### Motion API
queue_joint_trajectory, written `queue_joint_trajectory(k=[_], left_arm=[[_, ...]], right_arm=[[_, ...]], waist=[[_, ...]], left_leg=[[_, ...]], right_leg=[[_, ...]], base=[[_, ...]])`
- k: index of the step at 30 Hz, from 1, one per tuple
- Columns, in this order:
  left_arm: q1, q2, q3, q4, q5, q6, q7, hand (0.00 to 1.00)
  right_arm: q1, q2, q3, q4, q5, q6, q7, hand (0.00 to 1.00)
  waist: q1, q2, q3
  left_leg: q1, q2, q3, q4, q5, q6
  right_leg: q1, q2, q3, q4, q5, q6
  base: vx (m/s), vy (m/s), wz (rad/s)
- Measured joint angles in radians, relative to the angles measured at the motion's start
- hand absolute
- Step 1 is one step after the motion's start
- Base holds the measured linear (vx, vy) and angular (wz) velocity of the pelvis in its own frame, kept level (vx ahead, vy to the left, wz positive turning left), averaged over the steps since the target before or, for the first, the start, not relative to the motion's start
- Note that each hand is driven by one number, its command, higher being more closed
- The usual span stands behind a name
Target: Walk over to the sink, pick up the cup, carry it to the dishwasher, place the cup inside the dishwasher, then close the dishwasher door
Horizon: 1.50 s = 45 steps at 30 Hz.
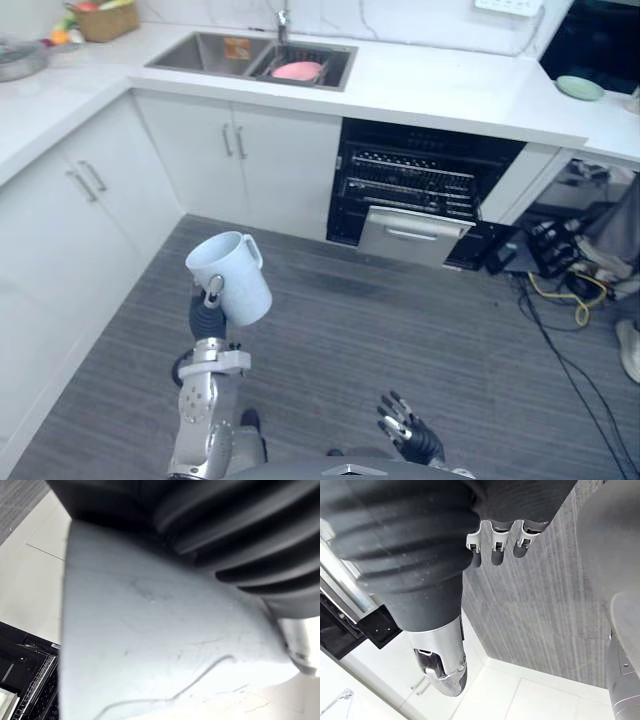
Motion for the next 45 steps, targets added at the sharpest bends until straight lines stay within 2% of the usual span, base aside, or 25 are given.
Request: queue_joint_trajectory(k=[3, 5, 7, 9, 13, 14, 15, 17, 20, 22, 23, 24, 25, 27, 28, 29, 30, 31, 33, 35, 39, 40, 41, 42, 45], left_arm=[[-0.039, 0.015, -0.011, 0.01, 0.0, 0.011, -0.023, 1.0], [-0.088, 0.034, -0.021, 0.039, 0.0, 0.033, -0.03, 1.0], [-0.096, 0.054, -0.046, 0.036, 0.003, 0.046, -0.026, 1.0], [-0.103, 0.064, -0.069, 0.037, 0.003, 0.058, -0.004, 1.0], [-0.162, 0.063, -0.112, 0.038, 0.003, 0.084, 0.002, 1.0], [-0.162, 0.056, -0.114, 0.036, 0.003, 0.084, 0.002, 1.0], [-0.159, 0.05, -0.11, 0.033, 0.002, 0.084, 0.004, 1.0], [-0.139, 0.025, -0.09, 0.034, 0.002, 0.084, 0.009, 1.0], [-0.132, 0.025, -0.088, -0.007, 0.003, 0.06, 0.008, 1.0], [-0.131, 0.015, -0.097, -0.032, 0.003, 0.03, 0.007, 1.0], [-0.122, 0.017, -0.097, -0.057, 0.003, 0.0, 0.008, 1.0], [-0.121, 0.018, -0.103, -0.067, 0.004, -0.004, 0.009, 1.0], [-0.117, 0.016, -0.108, -0.073, 0.005, -0.004, 0.009, 1.0], [-0.113, 0.017, -0.115, -0.089, 0.02, -0.006, 0.009, 1.0], [-0.101, -0.005, -0.12, -0.089, 0.022, -0.002, 0.01, 1.0], [-0.081, -0.027, -0.116, -0.1, 0.023, 0.0, 0.01, 1.0], [-0.073, -0.033, -0.114, -0.105, 0.024, -0.001, 0.01, 1.0], [-0.069, -0.036, -0.119, -0.106, 0.026, 0.001, 0.009, 1.0], [-0.071, -0.035, -0.118, -0.111, 0.04, 0.001, 0.005, 1.0], [-0.074, -0.035, -0.119, -0.123, 0.043, 0.001, -0.016, 1.0], [-0.073, -0.024, -0.129, -0.148, 0.064, 0.019, -0.009, 1.0], [-0.067, -0.021, -0.138, -0.161, 0.071, 0.023, -0.003, 1.0], [-0.05, -0.001, -0.15, -0.169, 0.073, 0.026, 0.002, 1.0], [-0.048, -0.001, -0.152, -0.171, 0.075, 0.027, 0.005, 1.0], [-0.03, 0.0, -0.158, -0.176, 0.082, 0.028, 0.012, 1.0]], right_arm=[[0.031, 0.023, -0.033, 0.011, 0.001, -0.007, -0.006, 0.0], [0.048, 0.04, -0.081, 0.031, 0.003, -0.017, -0.012, 0.0], [0.05, 0.046, -0.104, 0.033, 0.011, -0.04, -0.011, 0.0], [0.052, 0.05, -0.103, 0.029, 0.015, -0.059, -0.011, 0.0], [0.059, 0.071, -0.094, -0.053, 0.021, -0.074, -0.035, 0.0], [0.081, 0.083, -0.092, -0.096, 0.021, -0.082, -0.052, 0.0], [0.099, 0.088, -0.07, -0.13, 0.022, -0.093, -0.061, 0.0], [0.084, 0.07, -0.026, -0.172, 0.022, -0.097, -0.081, 0.0], [0.069, 0.081, -0.023, -0.259, 0.024, -0.094, -0.088, 0.0], [0.069, 0.074, -0.006, -0.355, 0.042, -0.086, -0.121, 0.0], [0.066, 0.069, 0.014, -0.418, 0.053, -0.082, -0.15, 0.0], [0.072, 0.069, 0.022, -0.472, 0.071, -0.066, -0.187, 0.0], [0.072, 0.07, 0.025, -0.488, 0.074, -0.061, -0.208, 0.0], [0.126, 0.094, 0.023, -0.567, 0.079, -0.045, -0.261, 0.0], [0.165, 0.091, 0.015, -0.627, 0.079, -0.043, -0.296, 0.0], [0.201, 0.074, 0.014, -0.694, 0.079, -0.049, -0.319, 0.0], [0.212, 0.064, 0.013, -0.717, 0.079, -0.058, -0.326, 0.0], [0.216, 0.053, 0.005, -0.739, 0.08, -0.075, -0.331, 0.0], [0.213, 0.049, -0.014, -0.764, 0.082, -0.105, -0.346, 0.0], [0.212, 0.052, -0.019, -0.839, 0.082, -0.129, -0.35, 0.0], [0.177, 0.056, -0.016, -0.962, 0.077, -0.144, -0.347, 0.0], [0.168, 0.054, -0.012, -0.983, 0.068, -0.144, -0.348, 0.0], [0.174, 0.069, 0.008, -1.008, 0.059, -0.144, -0.348, 0.0], [0.179, 0.069, 0.015, -1.019, 0.058, -0.142, -0.348, 0.0], [0.186, 0.087, 0.052, -1.128, 0.022, -0.14, -0.346, 0.0]], waist=[[-0.009, -0.029, -0.016], [-0.015, -0.038, -0.019], [-0.028, -0.038, -0.016], [-0.053, -0.031, -0.019], [-0.098, -0.008, -0.003], [-0.099, -0.012, -0.005], [-0.098, -0.035, -0.015], [-0.089, 0.021, -0.012], [-0.063, 0.002, 0.006], [-0.068, 0.007, 0.007], [-0.06, 0.008, 0.003], [-0.065, 0.019, -0.002], [-0.064, 0.043, -0.005], [-0.066, -0.016, -0.002], [-0.064, 0.01, 0.004], [-0.063, 0.033, 0.003], [-0.061, 0.039, 0.006], [-0.05, 0.066, 0.005], [-0.046, 0.068, 0.002], [-0.038, 0.055, -0.005], [-0.033, 0.033, -0.029], [-0.028, 0.039, -0.037], [-0.037, 0.003, -0.051], [-0.041, -0.003, -0.054], [-0.045, -0.016, -0.064]], left_leg=[[0.012, -0.057, 0.021, 0.078, -0.11, 0.036], [0.11, -0.109, 0.044, 0.025, -0.148, 0.074], [0.229, -0.145, 0.043, -0.067, -0.161, 0.107], [0.319, -0.144, 0.024, -0.139, -0.172, 0.118], [0.494, -0.096, -0.022, -0.274, -0.171, 0.102], [0.525, -0.09, 0.008, -0.256, -0.185, 0.076], [0.542, -0.095, 0.039, -0.217, -0.216, 0.026], [0.519, -0.017, 0.105, -0.094, -0.268, 0.004], [0.544, -0.008, 0.211, -0.232, -0.27, 0.014], [0.548, 0.007, 0.222, -0.28, -0.126, 0.027], [0.572, 0.019, 0.251, -0.252, -0.172, 0.001], [0.592, 0.029, 0.27, -0.255, -0.189, 0.027], [0.584, 0.05, 0.284, -0.246, -0.196, 0.048], [0.511, 0.046, 0.298, 0.024, -0.206, 0.075], [0.399, 0.126, 0.285, 0.325, -0.146, 0.106], [0.29, 0.198, 0.254, 0.561, 0.047, 0.114], [0.255, 0.22, 0.239, 0.638, 0.102, 0.107], [0.189, 0.231, 0.215, 0.705, 0.027, 0.072], [0.115, 0.219, 0.22, 0.639, -0.079, 0.078], [0.08, 0.175, 0.198, 0.358, -0.171, 0.054], [0.087, 0.044, -0.045, -0.044, -0.131, 0.01], [0.112, 0.021, -0.094, -0.077, -0.047, -0.001], [0.158, 0.005, -0.068, -0.075, -0.044, -0.02], [0.159, 0.001, -0.063, -0.065, -0.05, -0.014], [0.217, -0.001, 0.008, -0.044, -0.063, 0.007]], right_leg=[[0.021, -0.06, 0.0, 0.072, -0.058, 0.065], [-0.089, -0.114, 0.003, 0.412, -0.012, 0.095], [-0.192, -0.143, -0.009, 0.665, 0.074, 0.051], [-0.257, -0.092, -0.041, 0.737, 0.026, 0.026], [-0.409, -0.019, -0.204, 0.456, 0.006, -0.03], [-0.409, 0.0, -0.241, 0.23, 0.118, -0.06], [-0.38, 0.006, -0.26, 0.062, 0.347, -0.156], [-0.317, 0.068, -0.264, -0.009, 0.379, -0.197], [-0.239, 0.086, -0.257, -0.044, 0.37, -0.206], [-0.205, 0.111, -0.261, -0.025, 0.311, -0.191], [-0.221, 0.123, -0.257, 0.031, 0.215, -0.187], [-0.222, 0.109, -0.316, 0.077, 0.149, -0.147], [-0.217, 0.096, -0.341, 0.114, 0.128, -0.156], [-0.19, 0.033, -0.353, 0.193, 0.058, -0.159], [-0.139, 0.073, -0.33, 0.152, 0.052, -0.153], [-0.071, 0.116, -0.287, 0.09, 0.068, -0.169], [-0.045, 0.133, -0.259, 0.067, 0.074, -0.176], [-0.005, 0.156, -0.198, 0.037, 0.081, -0.19], [0.03, 0.159, -0.109, -0.002, 0.084, -0.195], [0.052, 0.158, 0.035, -0.022, 0.08, -0.187], [0.054, 0.156, 0.279, 0.004, 0.057, -0.13], [0.052, 0.161, 0.328, 0.03, 0.04, -0.107], [0.051, 0.141, 0.35, 0.046, 0.019, -0.074], [0.051, 0.136, 0.355, 0.043, 0.023, -0.066], [0.068, 0.102, 0.374, 0.038, 0.083, 0.034]], base=[[0.43, 0.312, 0.05], [0.42, 0.242, 0.0], [0.48, 0.206, -0.05], [0.57, 0.112, 0.17], [0.61, -0.015, 0.47], [0.65, -0.008, 0.1], [0.66, -0.007, -0.03], [0.59, -0.011, -0.47], [0.38, -0.054, -0.5], [0.24, -0.059, -0.46], [0.15, -0.026, -0.61], [0.18, 0.0, -0.63], [0.23, 0.045, -0.24], [0.18, -0.007, -0.17], [0.19, -0.043, -0.51], [0.26, -0.008, -0.69], [0.32, 0.12, -1.15], [0.3, 0.144, -1.44], [0.28, 0.122, -1.5], [0.31, 0.154, -1.74], [0.42, 0.35, -1.94], [0.34, 0.307, -1.77], [0.38, 0.339, -1.49], [0.34, 0.323, -1.22], [0.26, 0.272, -1.05]])
